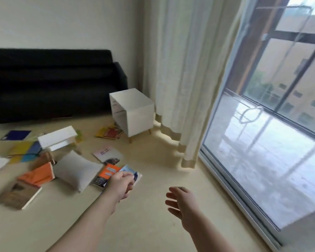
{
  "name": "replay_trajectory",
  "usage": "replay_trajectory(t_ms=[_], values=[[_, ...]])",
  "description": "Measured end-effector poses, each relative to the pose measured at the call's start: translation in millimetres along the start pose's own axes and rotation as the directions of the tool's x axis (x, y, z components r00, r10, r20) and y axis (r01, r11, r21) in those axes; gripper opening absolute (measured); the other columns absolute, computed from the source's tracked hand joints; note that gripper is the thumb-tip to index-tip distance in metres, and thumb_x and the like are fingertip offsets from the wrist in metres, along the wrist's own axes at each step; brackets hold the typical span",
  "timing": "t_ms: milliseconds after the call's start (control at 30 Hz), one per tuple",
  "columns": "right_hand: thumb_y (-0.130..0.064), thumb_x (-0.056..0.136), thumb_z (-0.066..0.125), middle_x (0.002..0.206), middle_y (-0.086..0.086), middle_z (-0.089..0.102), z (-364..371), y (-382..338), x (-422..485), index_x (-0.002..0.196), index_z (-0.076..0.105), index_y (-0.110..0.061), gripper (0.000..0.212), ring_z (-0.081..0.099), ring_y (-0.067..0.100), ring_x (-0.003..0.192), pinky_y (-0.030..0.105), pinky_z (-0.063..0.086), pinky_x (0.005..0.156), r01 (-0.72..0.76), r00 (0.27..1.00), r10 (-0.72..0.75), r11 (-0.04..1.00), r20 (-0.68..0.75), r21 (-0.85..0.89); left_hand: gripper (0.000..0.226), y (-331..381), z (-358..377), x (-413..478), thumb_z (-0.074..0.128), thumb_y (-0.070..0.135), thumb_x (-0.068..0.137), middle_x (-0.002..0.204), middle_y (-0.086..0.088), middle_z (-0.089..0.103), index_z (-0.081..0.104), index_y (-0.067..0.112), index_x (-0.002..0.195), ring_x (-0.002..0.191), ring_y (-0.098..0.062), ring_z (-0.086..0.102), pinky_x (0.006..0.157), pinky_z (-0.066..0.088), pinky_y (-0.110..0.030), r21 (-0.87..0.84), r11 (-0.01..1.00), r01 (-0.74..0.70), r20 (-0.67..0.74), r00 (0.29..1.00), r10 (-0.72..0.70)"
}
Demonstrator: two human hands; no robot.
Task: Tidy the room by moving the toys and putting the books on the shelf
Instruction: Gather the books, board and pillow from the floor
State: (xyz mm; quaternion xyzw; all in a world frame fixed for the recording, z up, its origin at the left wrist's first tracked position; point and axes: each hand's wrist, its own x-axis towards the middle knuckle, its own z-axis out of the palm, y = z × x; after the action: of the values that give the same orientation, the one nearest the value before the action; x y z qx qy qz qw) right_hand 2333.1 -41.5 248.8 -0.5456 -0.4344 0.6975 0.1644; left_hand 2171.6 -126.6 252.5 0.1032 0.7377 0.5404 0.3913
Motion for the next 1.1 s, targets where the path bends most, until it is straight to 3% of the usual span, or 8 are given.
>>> replay_trajectory(t_ms=[167,300,500,667,867,1100], values=[[-0.014,0.093,0.050,0.081,0.004,0.059,74,-28,50,0.088,0.056,-0.013,0.008,0.056,0.018,0.069,0.027,0.042,0.063,-0.047,0.997,0.053,0.995,0.061,-0.093,0.012,11,-54,56,0.050,0.013,0.092,0.087,-0.005,0.061,0.057,0.020,0.085,0.072,-0.015,0.058,0.058,0.041,-0.024,-0.073,0.996,0.042,-0.109,0.993,-0.050],[-0.014,0.092,0.050,0.081,0.004,0.061,129,-58,104,0.084,0.058,-0.013,0.012,0.057,0.019,0.071,0.027,0.043,0.064,-0.046,0.992,0.062,0.989,0.106,-0.142,0.011,26,-88,114,0.052,0.014,0.093,0.082,-0.003,0.062,0.058,0.019,0.086,0.074,-0.015,0.059,0.061,0.041,-0.025,-0.148,0.987,0.062,-0.178,0.980,-0.088],[-0.013,0.092,0.049,0.079,0.006,0.060,218,-129,201,0.084,0.057,-0.012,0.012,0.054,0.019,0.068,0.024,0.040,0.060,-0.034,0.986,0.059,0.987,0.156,-0.156,0.012,92,-126,223,0.051,0.012,0.094,0.082,-0.005,0.062,0.059,0.015,0.086,0.074,-0.017,0.058,0.063,0.042,-0.027,-0.180,0.983,0.033,-0.265,0.961,-0.081],[-0.012,0.093,0.049,0.079,0.006,0.062,303,-179,259,0.084,0.057,-0.012,0.011,0.055,0.019,0.068,0.026,0.041,0.063,-0.031,0.974,0.080,0.974,0.211,-0.225,0.011,134,-179,299,0.052,0.015,0.094,0.093,-0.007,0.064,0.060,0.019,0.087,0.086,-0.021,0.061,0.062,0.044,-0.029,-0.194,0.980,0.038,-0.340,0.935,-0.104],[-0.010,0.095,0.047,0.079,0.007,0.062,400,-212,311,0.088,0.057,-0.010,0.011,0.056,0.018,0.067,0.027,0.042,0.061,-0.024,0.962,0.094,0.965,0.256,-0.261,0.012,151,-252,382,0.052,0.015,0.094,0.093,-0.006,0.065,0.061,0.020,0.087,0.086,-0.022,0.062,0.068,0.046,-0.030,-0.194,0.980,0.045,-0.358,0.927,-0.113],[-0.012,0.095,0.048,0.090,0.010,0.061,507,-234,361,0.094,0.057,-0.008,0.010,0.054,0.019,0.068,0.025,0.044,0.057,-0.090,0.986,0.112,0.981,0.125,-0.171,0.012,194,-319,485,0.051,0.014,0.094,0.089,-0.003,0.064,0.060,0.021,0.089,0.088,-0.020,0.061,0.067,0.044,-0.028,-0.022,0.996,0.084,-0.215,0.973,-0.086]])
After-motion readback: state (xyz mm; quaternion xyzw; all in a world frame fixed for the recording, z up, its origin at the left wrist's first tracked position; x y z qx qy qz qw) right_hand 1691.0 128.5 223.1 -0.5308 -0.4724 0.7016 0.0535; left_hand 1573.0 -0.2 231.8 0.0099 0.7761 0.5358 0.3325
